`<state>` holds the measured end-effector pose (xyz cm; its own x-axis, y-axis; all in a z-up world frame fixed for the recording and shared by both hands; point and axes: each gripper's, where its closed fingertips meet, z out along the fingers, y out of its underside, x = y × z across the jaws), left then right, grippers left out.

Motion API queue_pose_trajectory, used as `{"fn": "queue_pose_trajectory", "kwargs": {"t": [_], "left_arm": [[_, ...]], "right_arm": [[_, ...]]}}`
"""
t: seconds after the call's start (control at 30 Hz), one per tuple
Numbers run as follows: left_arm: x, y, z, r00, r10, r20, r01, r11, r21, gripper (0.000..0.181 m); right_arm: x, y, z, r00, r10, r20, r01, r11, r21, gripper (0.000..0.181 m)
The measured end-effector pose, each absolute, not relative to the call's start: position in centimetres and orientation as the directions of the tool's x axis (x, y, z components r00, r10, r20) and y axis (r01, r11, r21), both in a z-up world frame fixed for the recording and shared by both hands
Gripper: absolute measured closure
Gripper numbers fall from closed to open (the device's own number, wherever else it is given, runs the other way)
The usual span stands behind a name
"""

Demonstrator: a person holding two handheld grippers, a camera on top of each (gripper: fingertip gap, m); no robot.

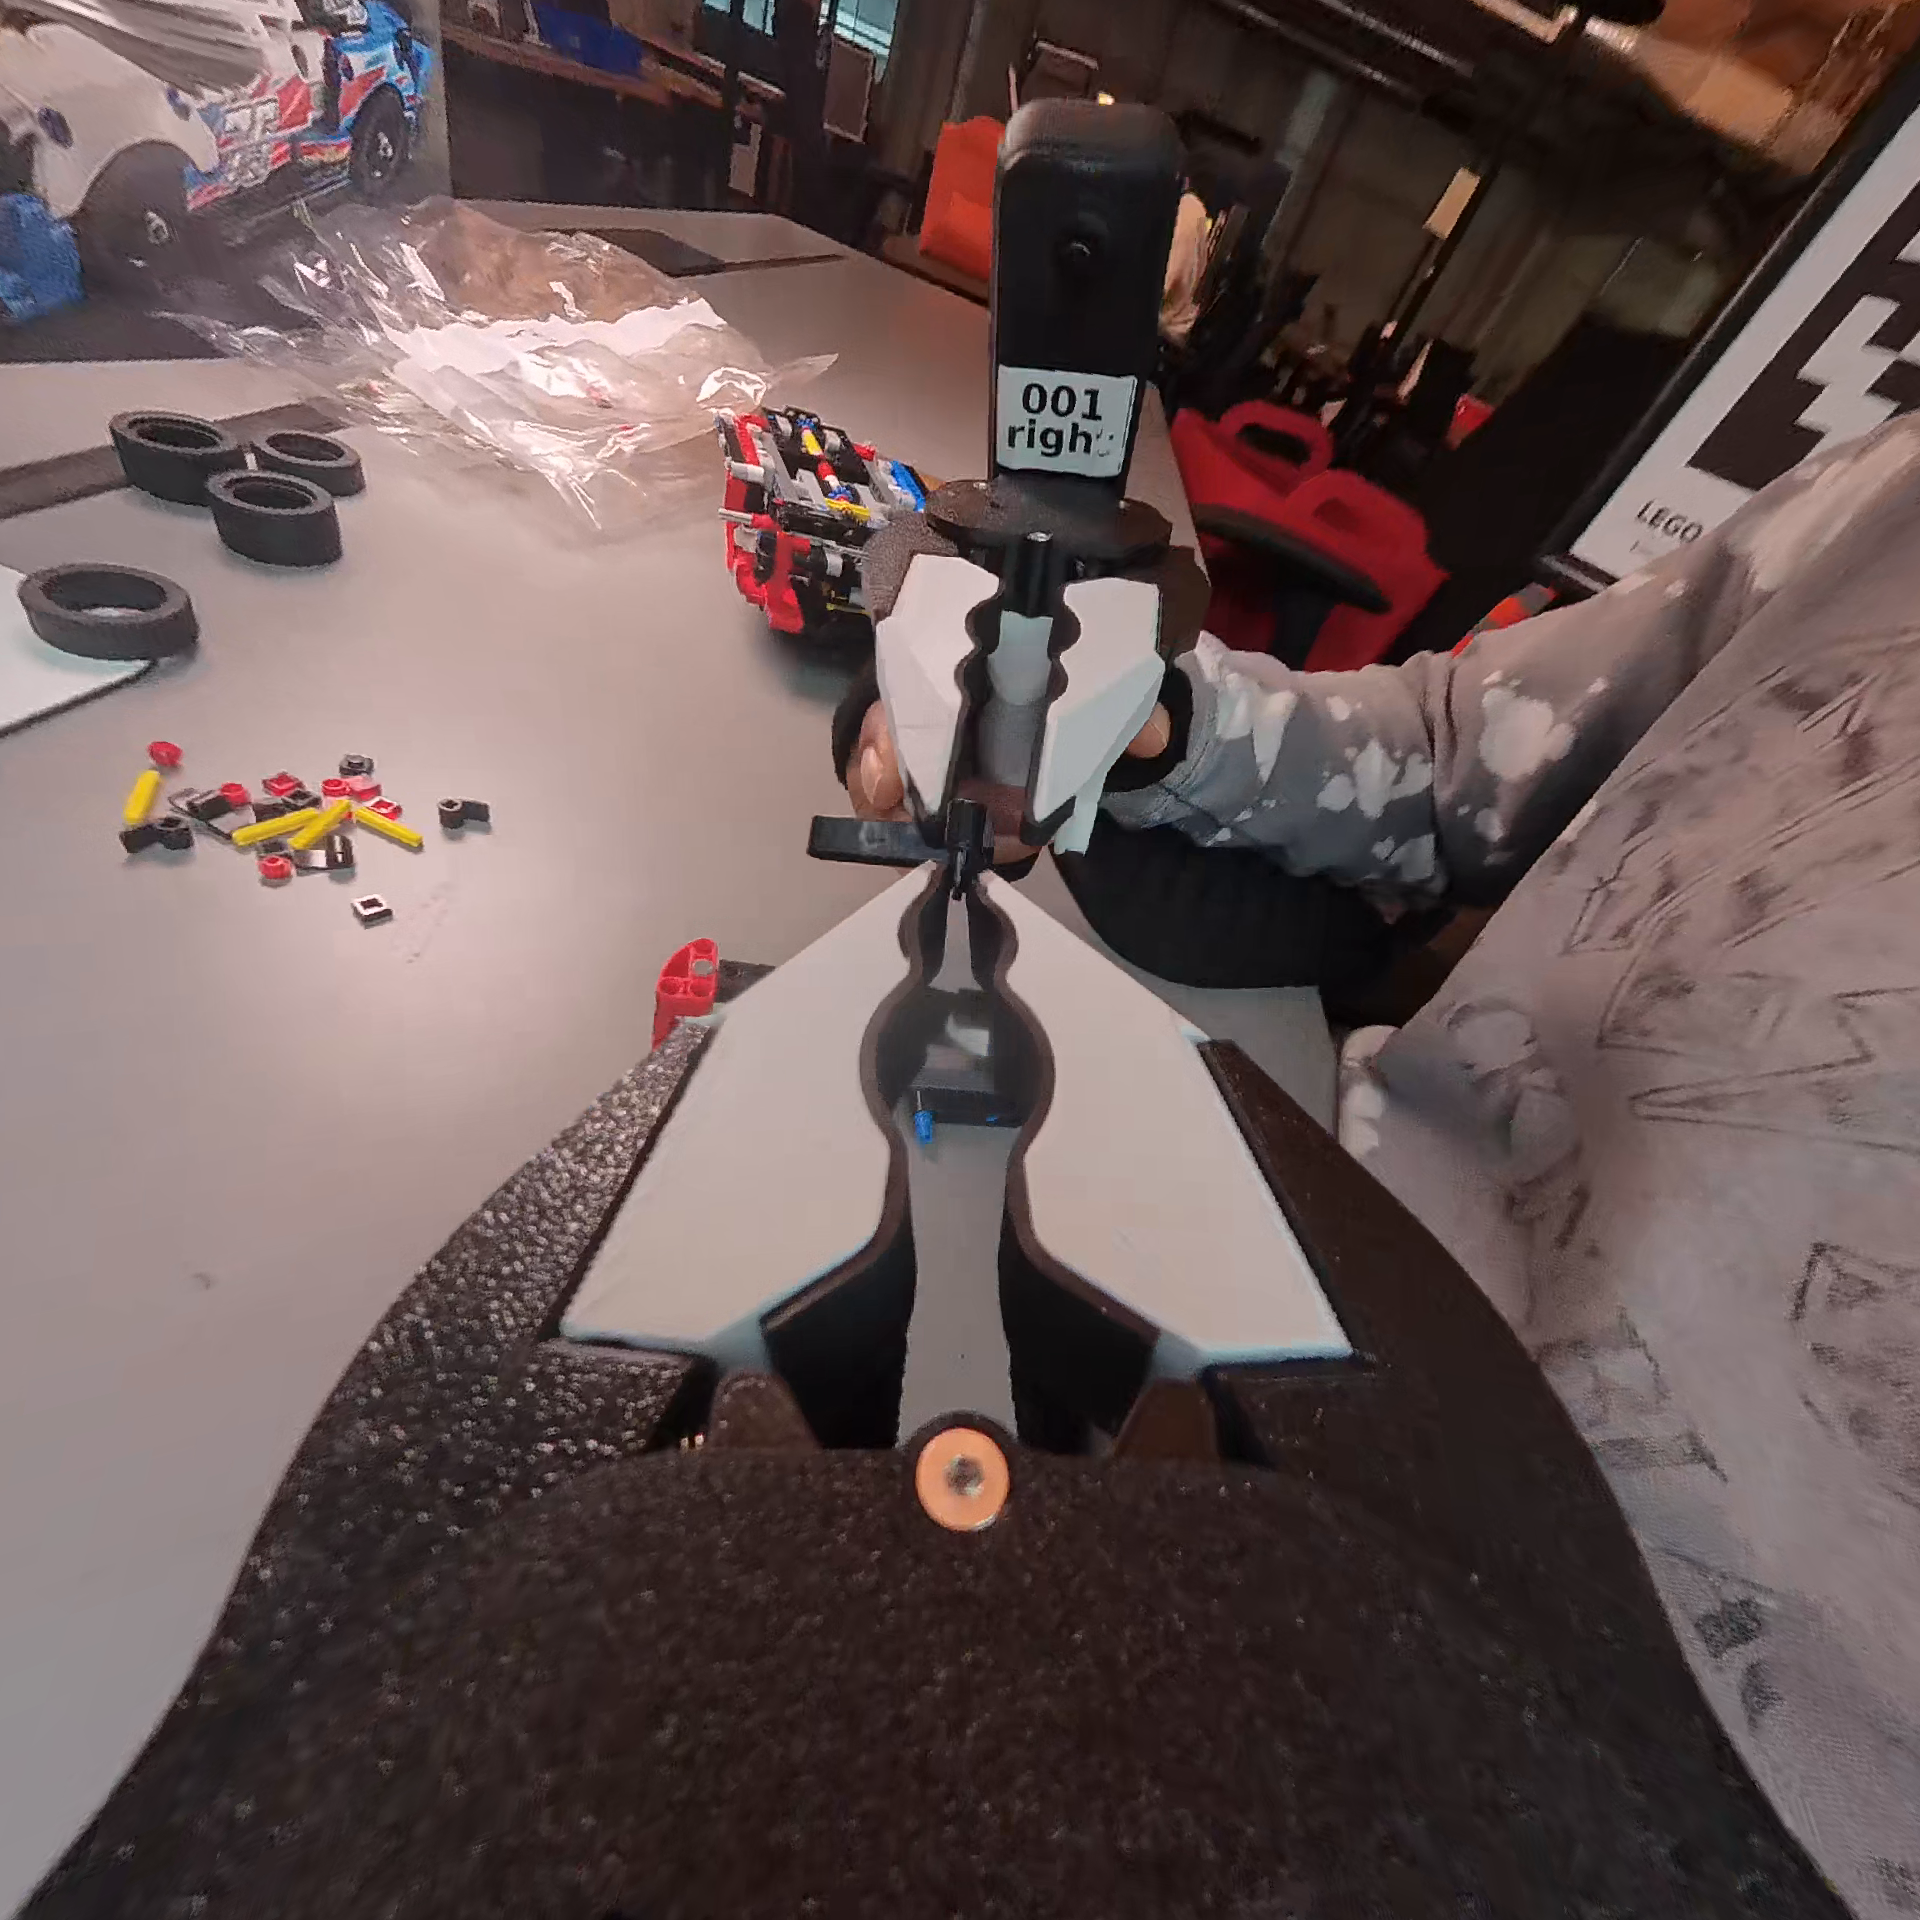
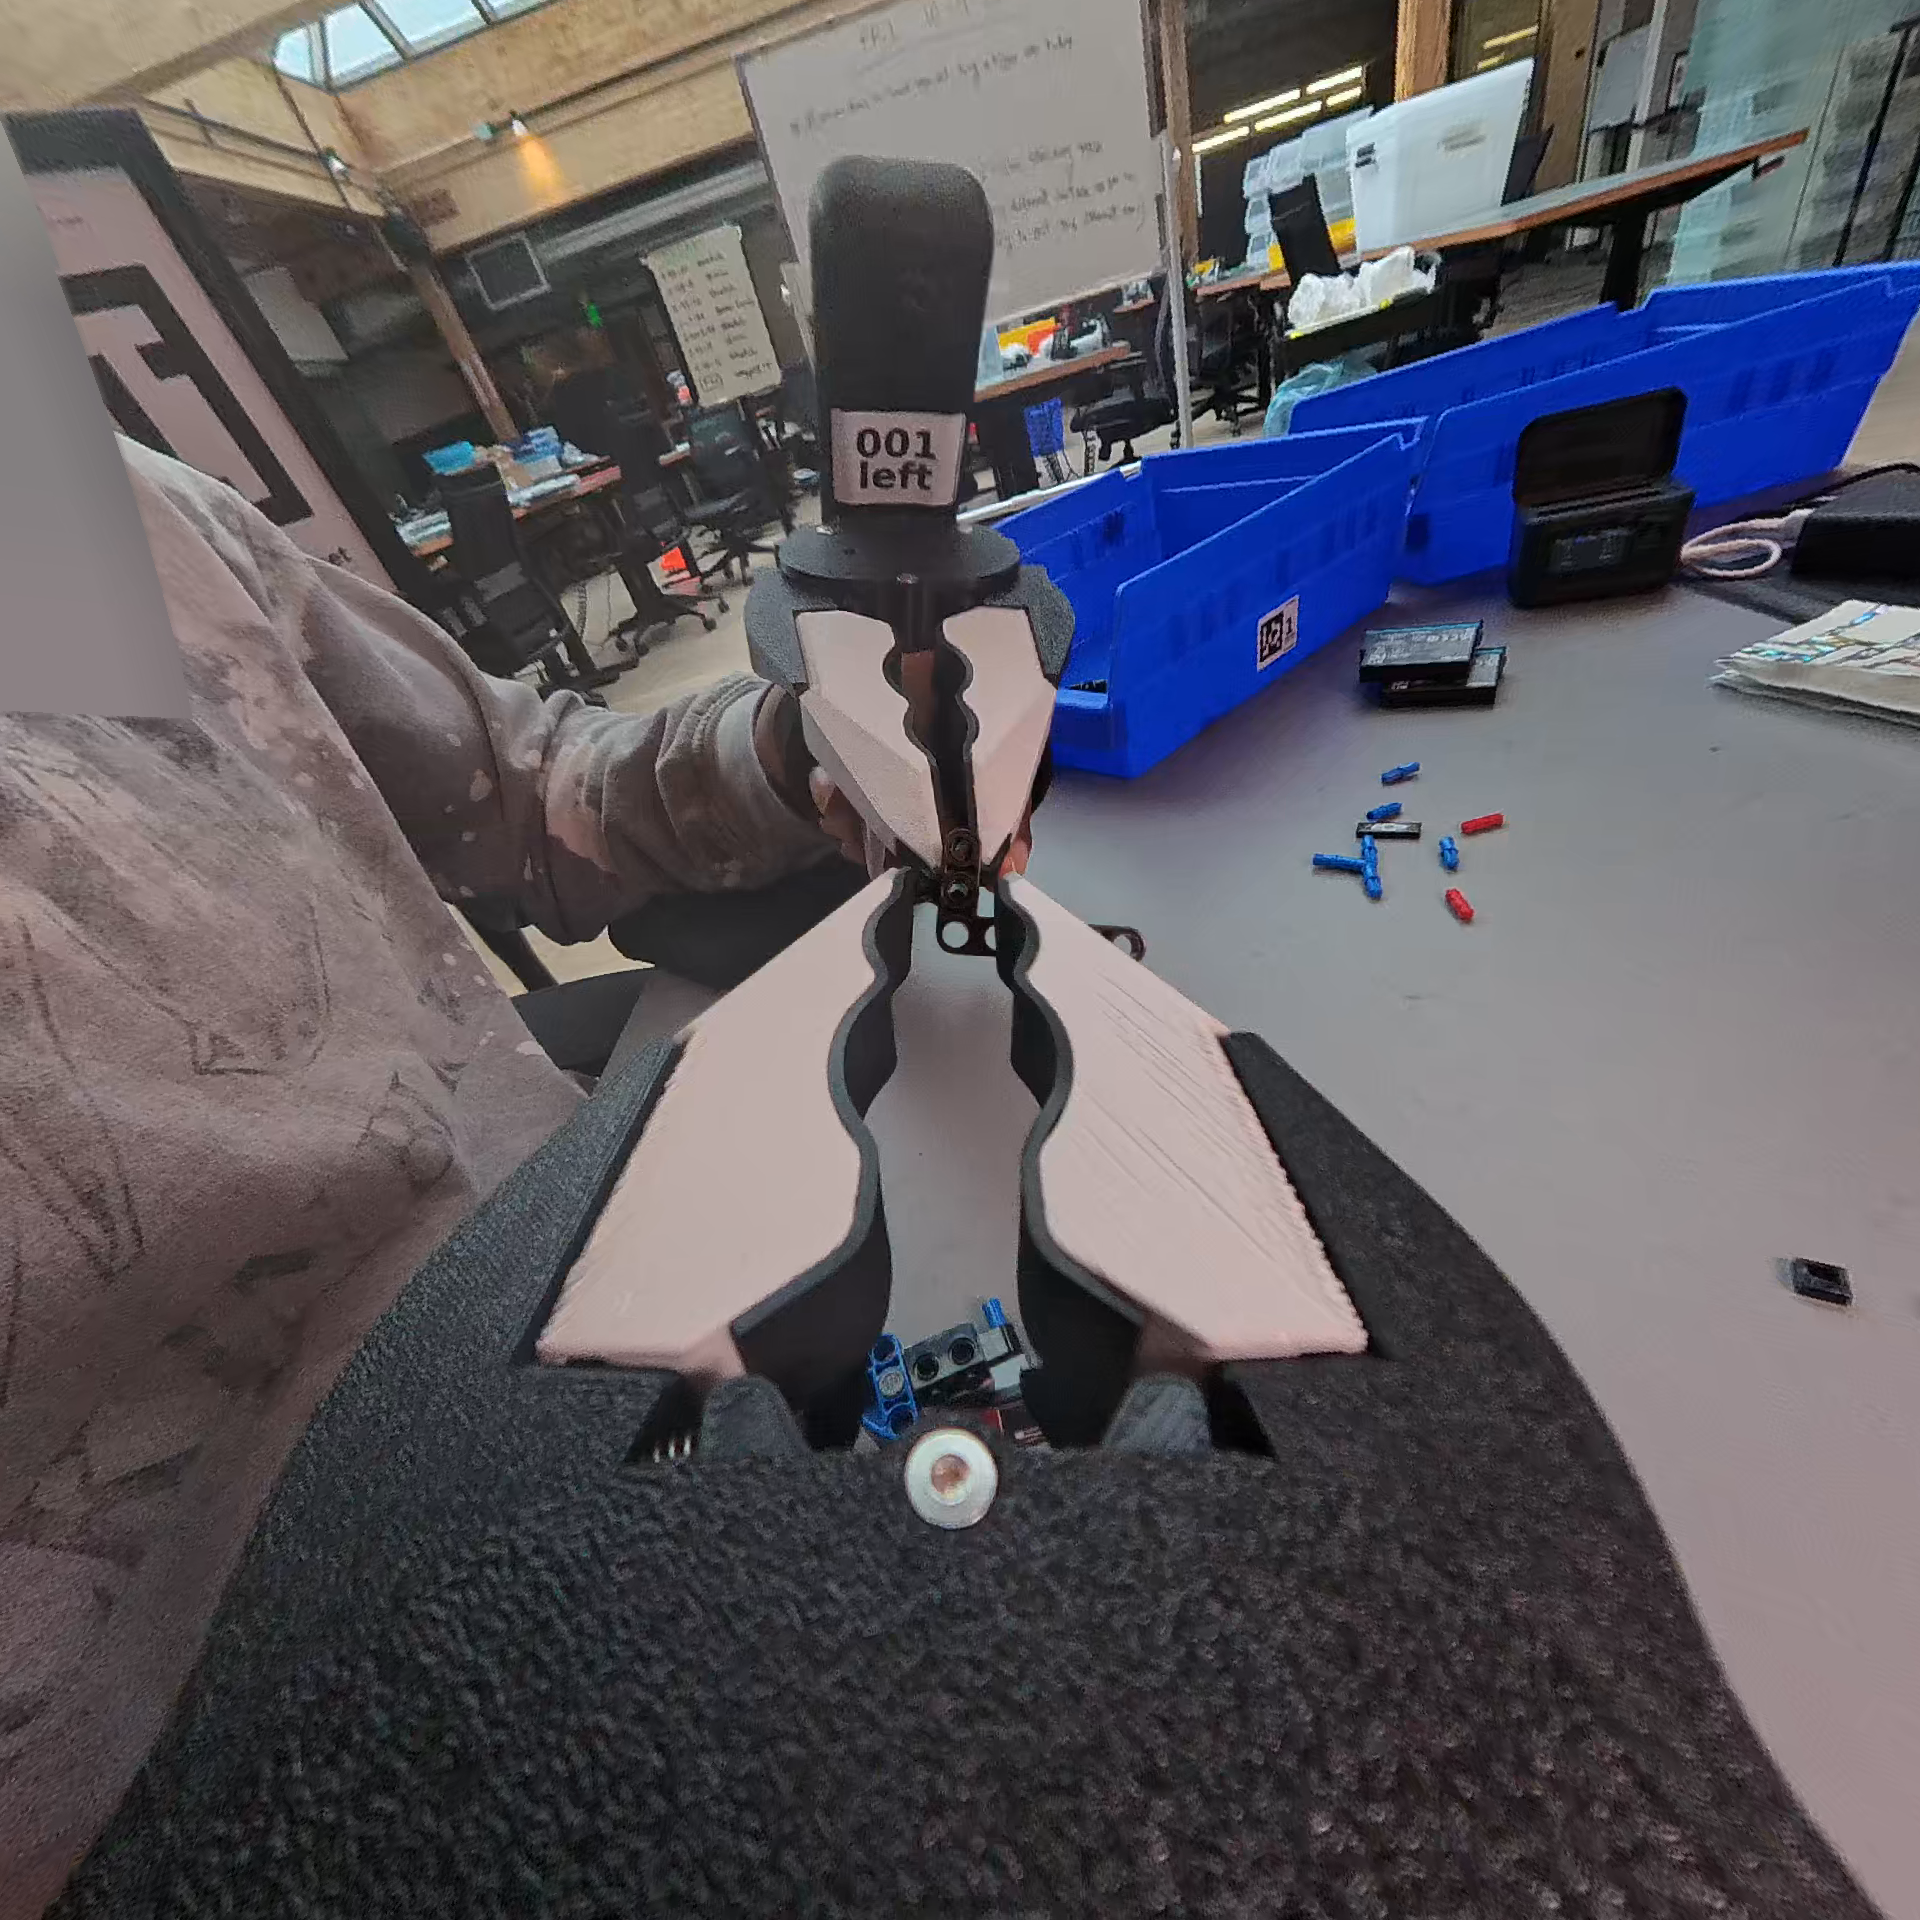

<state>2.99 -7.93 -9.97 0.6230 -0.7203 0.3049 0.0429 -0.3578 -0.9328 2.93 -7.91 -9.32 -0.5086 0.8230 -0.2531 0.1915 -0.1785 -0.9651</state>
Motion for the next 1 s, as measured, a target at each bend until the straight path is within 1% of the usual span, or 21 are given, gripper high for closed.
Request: {"fn": "queue_pose_trajectory", "kwargs": {"t": [0.07, 0.1, 0.2, 0.27, 0.33, 0.43, 0.47, 0.5, 0.57, 0.63, 0.67, 0.77, 0.83, 0.9, 1.0], "left_arm": [[3.3, -8.0, -10.2, 0.642, -0.725, 0.249, -0.012, -0.334, -0.943, 0.18], [3.4, -8.0, -10.4, 0.649, -0.728, 0.221, -0.04, -0.323, -0.946, 0.18], [3.5, -8.1, -10.5, 0.663, -0.728, 0.175, -0.079, -0.301, -0.95, 0.18], [3.5, -8.1, -9.9, 0.653, -0.728, 0.21, -0.038, -0.309, -0.95, 0.181], [3.5, -8.1, -9.1, 0.626, -0.734, 0.262, 0.028, -0.314, -0.949, 0.181], [0.7, -7.7, -8.8, 0.651, -0.689, 0.319, 0.113, -0.327, -0.938, 0.181], [-0.5, -7.5, -8.7, 0.66, -0.667, 0.345, 0.148, -0.335, -0.93, 0.181], [-1.5, -7.2, -8.9, 0.688, -0.641, 0.341, 0.147, -0.337, -0.93, 0.181], [-3.1, -5.9, -10.5, 0.788, -0.558, 0.26, 0.05, -0.363, -0.93, 0.181], [-5.5, -4.6, -13.5, 0.896, -0.429, 0.111, -0.098, -0.437, -0.894, 0.18], [-6.4, -4.5, -14.7, 0.919, -0.388, 0.063, -0.14, -0.473, -0.87, 0.18], [-8.3, -4.4, -17.6, 0.951, -0.301, 0.072, -0.121, -0.575, -0.809, 0.179], [-10.5, -4.3, -19.6, 0.976, -0.219, -0.009, -0.151, -0.642, -0.752, 0.179], [-11.9, -4.5, -21.4, 0.982, -0.18, -0.062, -0.173, -0.705, -0.688, 0.178], [-12.5, -4.4, -22.1, 0.983, -0.166, -0.078, -0.174, -0.714, -0.678, 0.176]], "right_arm": [[2.8, -8.4, -9.7, -0.515, 0.826, -0.23, 0.201, -0.145, -0.969, 0.168], [2.7, -8.4, -9.8, -0.504, 0.835, -0.219, 0.195, -0.137, -0.971, 0.174], [2.8, -8.4, -9.8, -0.51, 0.837, -0.197, 0.184, -0.117, -0.976, 0.174], [2.8, -8.4, -9.3, -0.509, 0.845, -0.162, 0.145, -0.101, -0.984, 0.174], [2.8, -8.3, -8.4, -0.518, 0.839, -0.166, 0.107, -0.129, -0.986, 0.175], [4.5, -4.2, -4.9, -0.46, 0.864, -0.205, -0.044, -0.253, -0.966, 0.175], [5.1, -3.0, -4.5, -0.426, 0.887, -0.179, -0.067, -0.228, -0.971, 0.175], [5.3, -2.6, -4.5, -0.406, 0.899, -0.161, -0.064, -0.203, -0.977, 0.175], [4.8, -3.1, -5.0, -0.404, 0.9, -0.166, -0.048, -0.202, -0.978, 0.175], [4.1, -3.6, -6.0, -0.403, 0.898, -0.179, -0.011, -0.2, -0.98, 0.174], [3.9, -3.6, -6.4, -0.406, 0.892, -0.199, 0.003, -0.216, -0.976, 0.174], [3.4, -3.5, -7.3, -0.408, 0.871, -0.274, 0.042, -0.281, -0.959, 0.174], [3.1, -3.7, -8.0, -0.407, 0.862, -0.301, 0.071, -0.298, -0.952, 0.174], [2.9, -3.9, -8.4, -0.414, 0.848, -0.331, 0.089, -0.325, -0.942, 0.174], [2.6, -3.9, -8.9, -0.407, 0.835, -0.37, 0.108, -0.358, -0.927, 0.174]]}}
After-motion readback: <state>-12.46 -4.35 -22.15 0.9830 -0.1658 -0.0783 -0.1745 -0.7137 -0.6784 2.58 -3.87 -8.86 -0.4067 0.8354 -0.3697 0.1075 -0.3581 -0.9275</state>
